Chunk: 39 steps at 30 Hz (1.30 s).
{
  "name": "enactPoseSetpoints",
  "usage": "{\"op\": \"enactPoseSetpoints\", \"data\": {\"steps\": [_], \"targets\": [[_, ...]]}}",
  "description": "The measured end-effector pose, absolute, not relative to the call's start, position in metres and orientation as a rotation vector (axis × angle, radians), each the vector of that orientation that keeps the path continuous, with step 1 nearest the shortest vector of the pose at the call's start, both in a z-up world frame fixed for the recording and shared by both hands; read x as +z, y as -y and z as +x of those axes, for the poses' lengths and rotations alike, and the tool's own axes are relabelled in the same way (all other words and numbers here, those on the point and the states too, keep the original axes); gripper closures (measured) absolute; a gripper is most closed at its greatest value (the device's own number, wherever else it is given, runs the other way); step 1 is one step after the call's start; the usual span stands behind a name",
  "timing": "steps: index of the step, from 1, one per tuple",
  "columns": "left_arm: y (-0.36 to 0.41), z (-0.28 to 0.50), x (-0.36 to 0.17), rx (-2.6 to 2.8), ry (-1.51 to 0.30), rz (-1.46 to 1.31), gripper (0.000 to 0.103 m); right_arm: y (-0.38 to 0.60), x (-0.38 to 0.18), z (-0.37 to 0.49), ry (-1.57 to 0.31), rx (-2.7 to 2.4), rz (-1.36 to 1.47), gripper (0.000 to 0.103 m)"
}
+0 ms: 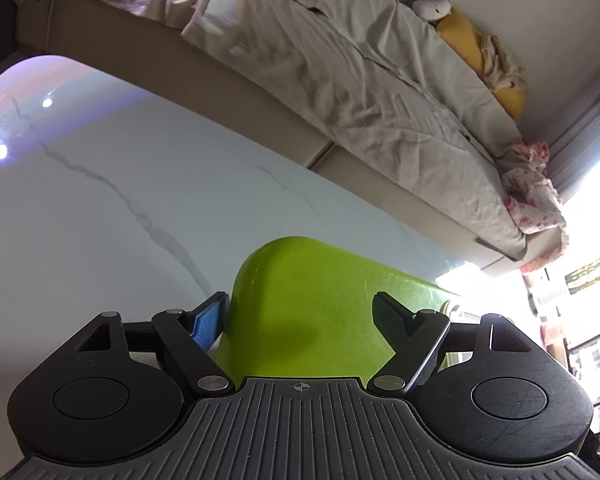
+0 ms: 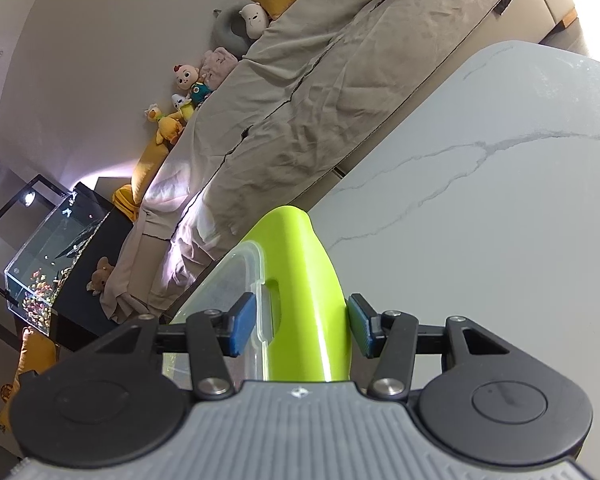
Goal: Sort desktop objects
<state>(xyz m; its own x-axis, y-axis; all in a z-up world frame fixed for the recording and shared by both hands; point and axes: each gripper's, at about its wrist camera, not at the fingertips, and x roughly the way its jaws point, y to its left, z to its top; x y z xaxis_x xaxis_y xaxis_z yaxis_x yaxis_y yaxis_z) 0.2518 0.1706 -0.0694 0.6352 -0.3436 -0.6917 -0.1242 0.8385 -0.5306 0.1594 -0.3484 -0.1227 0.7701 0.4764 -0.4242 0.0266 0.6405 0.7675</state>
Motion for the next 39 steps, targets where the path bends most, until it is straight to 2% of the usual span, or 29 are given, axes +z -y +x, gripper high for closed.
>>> {"op": "enactPoseSetpoints", "data": {"steps": [4, 9, 14, 18, 19, 20, 24, 25, 26, 27, 28, 30, 31, 33, 35, 36, 39], "targets": [[-0.181, 0.240, -0.074, -0.177, -0.896, -0.635, 0.019, 0.356, -0.124, 0.157, -0.653, 0.295, 0.874, 0.049], [-0.193, 0.206, -0.077, -0.176, -0.918, -0.608, 0.010, 0.367, -0.109, 0.149, -0.593, 0.328, 0.824, 0.040], [-0.193, 0.176, -0.093, -0.225, -0.952, -0.680, 0.010, 0.353, -0.095, 0.153, -0.622, 0.357, 0.628, 0.037], [-0.179, 0.171, -0.099, -0.217, -0.936, -0.641, 0.011, 0.341, -0.097, 0.163, -0.655, 0.397, 0.622, 0.036], [-0.177, 0.172, -0.097, -0.216, -0.918, -0.625, 0.015, 0.341, -0.099, 0.166, -0.663, 0.390, 0.632, 0.037], [-0.174, 0.172, -0.093, -0.209, -0.903, -0.605, 0.019, 0.340, -0.101, 0.170, -0.669, 0.384, 0.636, 0.045], [-0.169, 0.170, -0.079, -0.193, -0.874, -0.571, 0.023, 0.343, -0.102, 0.170, -0.676, 0.383, 0.641, 0.048], [-0.171, 0.171, -0.077, -0.194, -0.869, -0.573, 0.024, 0.346, -0.103, 0.168, -0.676, 0.375, 0.661, 0.053], [-0.172, 0.172, -0.074, -0.195, -0.863, -0.575, 0.026, 0.350, -0.101, 0.166, -0.665, 0.361, 0.671, 0.073], [-0.172, 0.173, -0.072, -0.200, -0.860, -0.574, 0.026, 0.353, -0.099, 0.164, -0.655, 0.347, 0.681, 0.080], [-0.173, 0.175, -0.069, -0.204, -0.857, -0.570, 0.027, 0.357, -0.097, 0.162, -0.646, 0.337, 0.692, 0.087], [-0.171, 0.178, -0.066, -0.209, -0.857, -0.561, 0.027, 0.360, -0.092, 0.159, -0.634, 0.354, 0.703, 0.087], [-0.170, 0.179, -0.065, -0.211, -0.858, -0.558, 0.027, 0.359, -0.088, 0.158, -0.628, 0.348, 0.673, 0.086], [-0.168, 0.182, -0.067, -0.216, -0.869, -0.564, 0.027, 0.352, -0.080, 0.155, -0.614, 0.335, 0.607, 0.077], [-0.167, 0.184, -0.071, -0.223, -0.885, -0.576, 0.027, 0.347, -0.077, 0.155, -0.623, 0.355, 0.586, 0.041], [-0.166, 0.185, -0.072, -0.225, -0.889, -0.579, 0.027, 0.345, -0.076, 0.155, -0.628, 0.365, 0.575, 0.036], [-0.163, 0.184, -0.075, -0.234, -0.897, -0.577, 0.027, 0.339, -0.079, 0.156, -0.613, 0.386, 0.521, 0.033]]}}
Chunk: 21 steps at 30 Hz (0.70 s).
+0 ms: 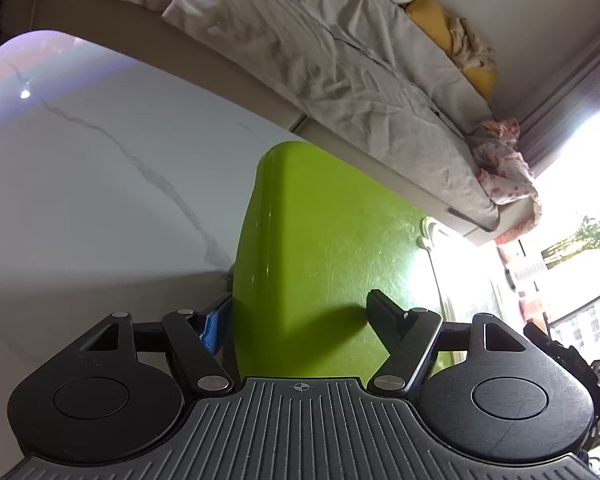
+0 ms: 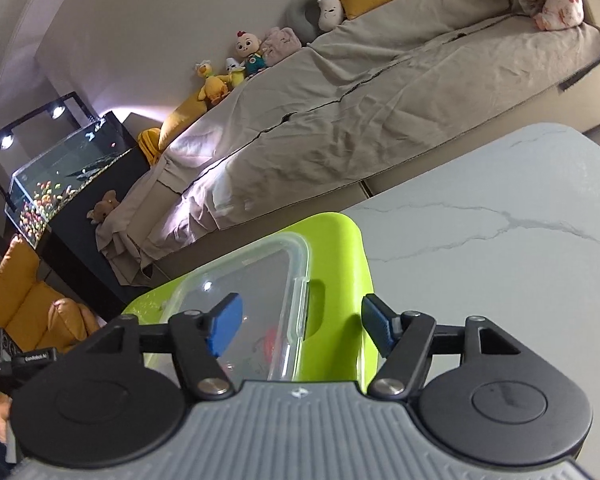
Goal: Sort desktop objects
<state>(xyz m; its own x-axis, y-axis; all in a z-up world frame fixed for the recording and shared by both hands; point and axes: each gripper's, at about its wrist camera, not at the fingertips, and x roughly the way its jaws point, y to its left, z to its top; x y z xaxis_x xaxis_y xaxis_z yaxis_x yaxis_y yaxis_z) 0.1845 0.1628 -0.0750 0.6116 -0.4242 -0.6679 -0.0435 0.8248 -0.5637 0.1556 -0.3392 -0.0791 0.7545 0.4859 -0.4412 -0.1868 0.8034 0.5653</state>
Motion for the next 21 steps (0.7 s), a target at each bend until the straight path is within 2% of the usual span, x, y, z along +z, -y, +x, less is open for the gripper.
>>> {"op": "enactPoseSetpoints", "data": {"steps": [2, 6, 7, 8, 21], "targets": [[-0.161, 0.185, -0.076, -0.232, -0.906, -0.562, 0.026, 0.342, -0.089, 0.158, -0.604, 0.398, 0.534, 0.026], [-0.160, 0.185, -0.078, -0.229, -0.912, -0.550, 0.026, 0.356, -0.117, 0.168, -0.627, 0.430, 0.672, 0.026], [-0.159, 0.185, -0.077, -0.224, -0.910, -0.545, 0.027, 0.359, -0.122, 0.171, -0.634, 0.448, 0.708, 0.031], [-0.159, 0.186, -0.077, -0.219, -0.909, -0.539, 0.027, 0.361, -0.128, 0.174, -0.640, 0.467, 0.743, 0.040], [-0.166, 0.213, -0.052, -0.160, -0.918, -0.554, 0.024, 0.376, -0.129, 0.195, -0.658, 0.494, 1.015, 0.049]]}}
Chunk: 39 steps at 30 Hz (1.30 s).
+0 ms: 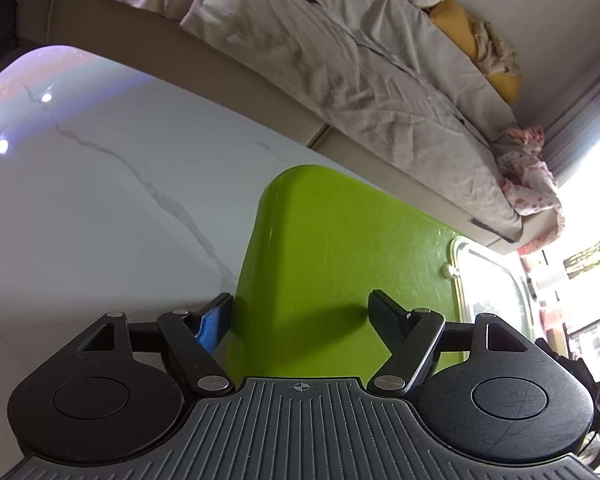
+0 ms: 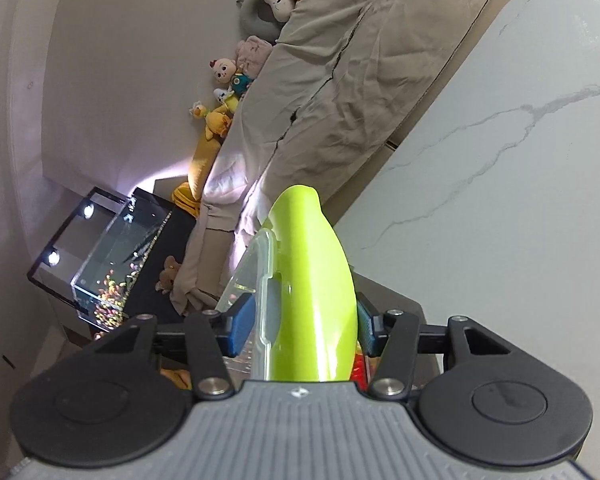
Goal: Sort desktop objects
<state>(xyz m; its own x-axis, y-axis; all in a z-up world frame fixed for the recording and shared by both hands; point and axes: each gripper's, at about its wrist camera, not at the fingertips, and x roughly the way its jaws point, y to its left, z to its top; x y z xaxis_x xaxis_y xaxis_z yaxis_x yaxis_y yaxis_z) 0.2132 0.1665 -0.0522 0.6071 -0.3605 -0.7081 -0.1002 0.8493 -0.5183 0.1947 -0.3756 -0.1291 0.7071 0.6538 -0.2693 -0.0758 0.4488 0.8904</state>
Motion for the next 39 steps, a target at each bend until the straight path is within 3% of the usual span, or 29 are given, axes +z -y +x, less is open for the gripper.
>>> {"op": "enactPoseSetpoints", "data": {"steps": [4, 10, 24, 33, 39], "targets": [[-0.162, 0.225, -0.043, -0.159, -0.969, -0.533, 0.019, 0.378, -0.116, 0.201, -0.700, 0.462, 1.016, 0.049], [-0.167, 0.234, -0.060, -0.118, -1.028, -0.539, 0.019, 0.369, -0.121, 0.208, -0.734, 0.433, 0.996, 0.049], [-0.172, 0.228, -0.065, -0.147, -0.987, -0.570, 0.016, 0.364, -0.144, 0.207, -0.729, 0.429, 1.044, 0.048], [-0.220, 0.167, -0.058, -0.171, -0.820, -0.745, 0.009, 0.383, -0.134, 0.157, -0.616, 0.387, 1.006, 0.033], [-0.216, 0.145, -0.096, -0.203, -0.932, -0.821, 0.009, 0.384, -0.132, 0.116, -0.584, 0.351, 0.926, 0.033]]}}
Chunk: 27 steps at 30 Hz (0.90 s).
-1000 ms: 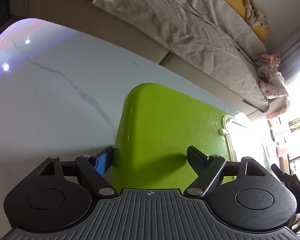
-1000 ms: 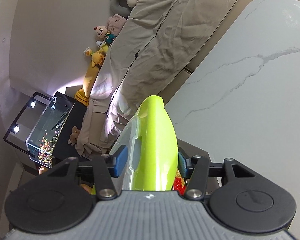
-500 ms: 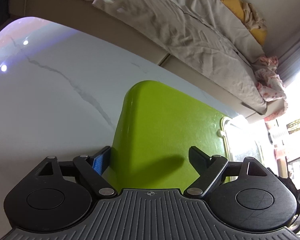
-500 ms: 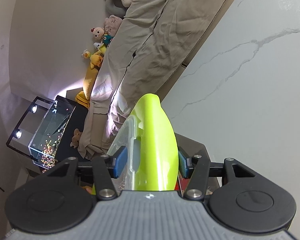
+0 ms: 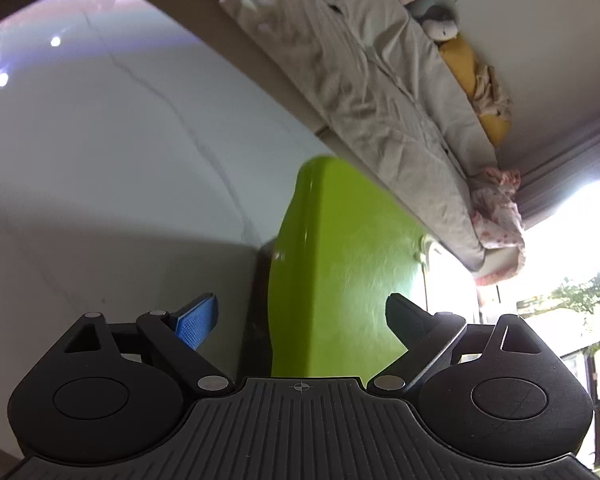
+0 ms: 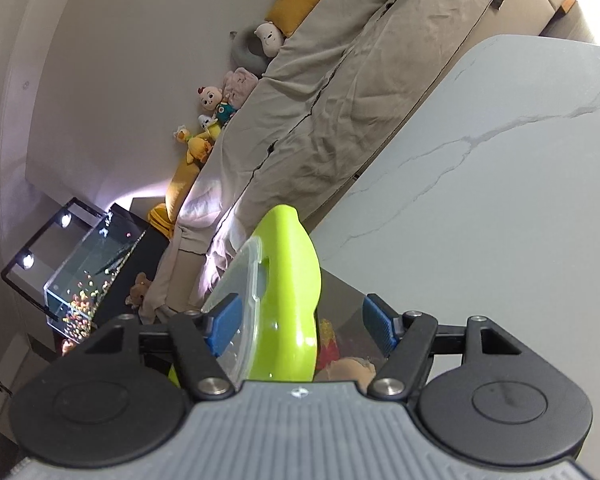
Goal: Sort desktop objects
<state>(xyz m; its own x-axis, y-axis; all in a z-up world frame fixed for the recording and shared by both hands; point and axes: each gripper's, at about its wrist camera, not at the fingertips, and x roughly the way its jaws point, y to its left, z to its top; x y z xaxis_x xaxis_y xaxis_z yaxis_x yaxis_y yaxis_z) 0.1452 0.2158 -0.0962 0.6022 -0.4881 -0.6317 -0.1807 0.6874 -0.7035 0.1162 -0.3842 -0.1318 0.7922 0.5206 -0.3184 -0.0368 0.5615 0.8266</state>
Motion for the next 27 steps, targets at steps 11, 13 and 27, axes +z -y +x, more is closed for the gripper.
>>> {"op": "enactPoseSetpoints", "data": {"steps": [11, 13, 27], "targets": [[-0.184, 0.199, -0.111, -0.224, -0.964, -0.831, 0.009, 0.367, -0.117, 0.188, -0.635, 0.403, 0.833, 0.028], [-0.180, 0.199, -0.105, -0.219, -0.951, -0.786, 0.017, 0.359, -0.113, 0.200, -0.661, 0.439, 0.789, 0.031], [-0.175, 0.211, -0.066, -0.204, -0.911, -0.716, 0.026, 0.355, -0.105, 0.199, -0.689, 0.413, 0.818, 0.044]]}}
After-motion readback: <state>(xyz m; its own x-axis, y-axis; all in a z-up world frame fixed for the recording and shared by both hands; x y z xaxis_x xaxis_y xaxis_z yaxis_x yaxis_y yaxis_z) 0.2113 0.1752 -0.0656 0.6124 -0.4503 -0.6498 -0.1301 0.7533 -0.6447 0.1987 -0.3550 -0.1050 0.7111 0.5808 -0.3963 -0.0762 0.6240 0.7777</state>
